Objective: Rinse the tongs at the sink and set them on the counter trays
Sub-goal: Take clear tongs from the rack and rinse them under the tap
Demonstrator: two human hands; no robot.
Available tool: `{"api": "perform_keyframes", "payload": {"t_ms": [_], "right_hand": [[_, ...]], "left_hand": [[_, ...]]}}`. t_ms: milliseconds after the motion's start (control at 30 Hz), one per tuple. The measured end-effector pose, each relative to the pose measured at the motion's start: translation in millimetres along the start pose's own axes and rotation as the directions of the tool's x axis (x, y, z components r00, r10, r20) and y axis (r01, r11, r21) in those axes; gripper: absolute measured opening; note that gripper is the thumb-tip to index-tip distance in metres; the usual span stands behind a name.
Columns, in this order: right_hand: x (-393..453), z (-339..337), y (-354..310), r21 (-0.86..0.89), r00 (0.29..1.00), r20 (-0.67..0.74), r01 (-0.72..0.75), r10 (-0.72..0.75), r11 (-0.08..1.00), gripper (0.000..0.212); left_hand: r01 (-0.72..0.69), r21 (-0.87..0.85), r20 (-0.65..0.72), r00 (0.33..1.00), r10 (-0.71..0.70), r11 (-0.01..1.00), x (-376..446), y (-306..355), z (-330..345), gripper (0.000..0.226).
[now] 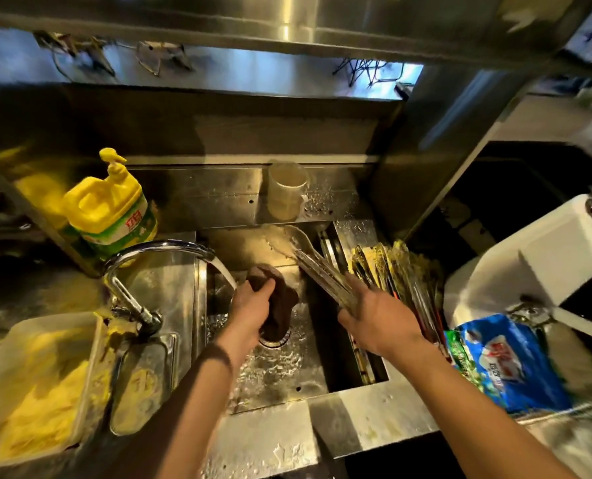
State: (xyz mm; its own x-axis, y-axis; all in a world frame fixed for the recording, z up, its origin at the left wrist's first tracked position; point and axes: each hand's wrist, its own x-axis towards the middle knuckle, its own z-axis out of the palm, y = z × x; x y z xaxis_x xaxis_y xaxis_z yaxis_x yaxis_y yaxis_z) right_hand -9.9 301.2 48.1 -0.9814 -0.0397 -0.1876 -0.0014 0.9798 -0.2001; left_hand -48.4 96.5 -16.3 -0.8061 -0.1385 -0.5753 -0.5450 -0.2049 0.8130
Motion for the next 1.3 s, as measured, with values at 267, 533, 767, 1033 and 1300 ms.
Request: {"api": "perform_keyframes", "payload": {"t_ms": [267, 533, 767, 1033, 1300], "right_hand": [[-5.0, -4.7, 16.6, 0.378, 0.992, 0.123, -0.054, 0.007, 0.924, 0.070], [-7.8, -19.9, 23.6, 0.604, 0.983, 0.181, -0.082, -0.037, 0.793, 0.053], [-34.6, -52.4, 37.2, 0.873, 0.959, 0.284, -0.257, -0.004, 0.414, 0.020], [-95.7, -96.2, 111.1, 0.934, 0.985, 0.084, -0.130, 0.149, 0.333, 0.012], [-189.8, -129.5, 206.3, 0.988, 0.874, -0.041, -0.036, 0.484, 0.148, 0.017]], "left_hand": [[-0.017, -0.125, -0.059, 0.998, 0.009, 0.992, -13.5, 5.6, 3.2, 0.007], [-0.115, -0.082, -0.075, 0.991, 0.109, 0.990, -24.9, 22.9, 9.5, 0.007], [-0.212, -0.024, -0.002, 0.977, 0.212, 0.977, -46.5, 47.3, 60.2, 0.010], [-0.243, -0.056, 0.340, 0.907, 0.247, 0.969, -100.2, 63.7, 186.0, 0.009], [-0.462, 0.012, 0.675, 0.658, 0.334, 0.887, -193.4, 40.2, 325.3, 0.016]]}}
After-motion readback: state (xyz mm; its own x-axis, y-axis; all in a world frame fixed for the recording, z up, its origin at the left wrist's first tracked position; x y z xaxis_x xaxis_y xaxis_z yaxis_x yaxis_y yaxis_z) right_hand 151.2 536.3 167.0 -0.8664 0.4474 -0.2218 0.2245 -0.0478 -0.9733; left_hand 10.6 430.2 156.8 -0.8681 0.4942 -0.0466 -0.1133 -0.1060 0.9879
